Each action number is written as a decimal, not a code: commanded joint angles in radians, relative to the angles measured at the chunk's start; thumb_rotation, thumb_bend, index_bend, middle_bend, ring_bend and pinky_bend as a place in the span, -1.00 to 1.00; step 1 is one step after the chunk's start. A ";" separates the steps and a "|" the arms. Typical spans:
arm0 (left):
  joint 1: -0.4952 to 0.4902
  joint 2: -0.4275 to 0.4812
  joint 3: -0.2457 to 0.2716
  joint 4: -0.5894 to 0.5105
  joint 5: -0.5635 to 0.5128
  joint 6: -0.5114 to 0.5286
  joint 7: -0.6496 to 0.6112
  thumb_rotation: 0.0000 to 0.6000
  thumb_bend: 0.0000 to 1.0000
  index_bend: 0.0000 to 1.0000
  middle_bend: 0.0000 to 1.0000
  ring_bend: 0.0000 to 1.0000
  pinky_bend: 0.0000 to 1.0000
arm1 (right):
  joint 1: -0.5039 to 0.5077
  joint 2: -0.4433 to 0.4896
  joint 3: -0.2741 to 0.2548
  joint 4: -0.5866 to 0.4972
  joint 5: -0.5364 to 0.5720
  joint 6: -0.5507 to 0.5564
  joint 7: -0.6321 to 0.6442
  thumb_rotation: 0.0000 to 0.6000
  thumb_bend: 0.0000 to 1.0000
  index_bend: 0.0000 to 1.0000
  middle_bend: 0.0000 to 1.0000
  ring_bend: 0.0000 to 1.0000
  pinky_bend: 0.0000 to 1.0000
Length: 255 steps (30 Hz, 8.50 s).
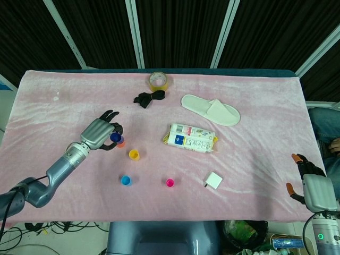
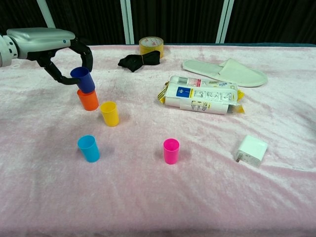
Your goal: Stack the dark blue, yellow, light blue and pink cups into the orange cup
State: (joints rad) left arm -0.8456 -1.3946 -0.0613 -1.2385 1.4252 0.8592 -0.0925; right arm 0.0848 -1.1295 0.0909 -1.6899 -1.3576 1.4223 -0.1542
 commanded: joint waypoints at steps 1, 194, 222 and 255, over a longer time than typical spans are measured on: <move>-0.002 -0.011 -0.005 0.017 -0.002 -0.004 -0.005 1.00 -0.21 -0.10 -0.05 -1.00 -1.00 | 0.000 0.000 -0.001 0.000 -0.002 0.000 0.000 1.00 -0.40 -0.74 -0.80 -0.65 -0.52; 0.141 0.255 0.157 -0.464 0.173 0.067 0.246 1.00 -0.51 -0.57 -0.47 -1.00 -1.00 | -0.002 0.002 0.004 -0.009 0.009 0.000 0.011 1.00 -0.41 -0.74 -0.80 -0.65 -0.52; 0.073 0.061 0.124 -0.334 0.116 -0.088 0.294 1.00 -0.49 -0.36 -0.22 -1.00 -1.00 | 0.001 0.004 0.007 -0.008 0.014 -0.006 0.019 1.00 -0.40 -0.74 -0.80 -0.65 -0.52; 0.041 0.008 0.121 -0.279 0.129 -0.097 0.249 1.00 -0.31 -0.06 0.03 -0.99 -1.00 | 0.002 0.005 0.007 -0.007 0.015 -0.008 0.022 1.00 -0.41 -0.74 -0.80 -0.65 -0.52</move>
State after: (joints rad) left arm -0.8041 -1.3871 0.0600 -1.5177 1.5542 0.7627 0.1568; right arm 0.0866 -1.1248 0.0980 -1.6969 -1.3421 1.4142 -0.1316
